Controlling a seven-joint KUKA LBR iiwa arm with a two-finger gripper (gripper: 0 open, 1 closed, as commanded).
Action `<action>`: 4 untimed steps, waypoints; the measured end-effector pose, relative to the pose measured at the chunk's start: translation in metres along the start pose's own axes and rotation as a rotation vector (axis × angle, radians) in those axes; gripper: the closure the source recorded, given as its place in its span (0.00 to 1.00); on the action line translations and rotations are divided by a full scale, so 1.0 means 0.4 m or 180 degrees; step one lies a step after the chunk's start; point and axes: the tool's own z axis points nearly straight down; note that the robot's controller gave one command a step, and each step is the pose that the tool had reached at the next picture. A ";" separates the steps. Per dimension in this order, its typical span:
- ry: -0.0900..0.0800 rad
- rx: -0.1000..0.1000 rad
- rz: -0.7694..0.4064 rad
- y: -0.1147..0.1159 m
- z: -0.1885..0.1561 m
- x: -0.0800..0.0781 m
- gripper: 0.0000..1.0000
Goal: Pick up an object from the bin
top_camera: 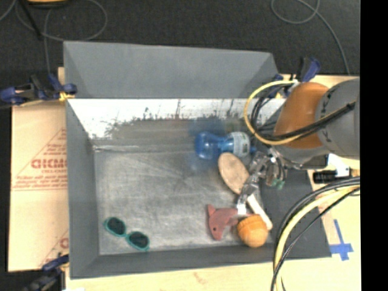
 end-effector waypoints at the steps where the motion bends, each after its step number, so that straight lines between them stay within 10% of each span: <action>1: 0.0000 0.0001 -0.0001 0.000 0.000 0.000 1.00; 4: -0.0027 -0.0006 -0.0005 -0.003 -0.078 0.009 1.00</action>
Offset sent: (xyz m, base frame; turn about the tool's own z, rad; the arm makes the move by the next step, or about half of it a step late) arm -0.0001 0.0000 0.0179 -0.0001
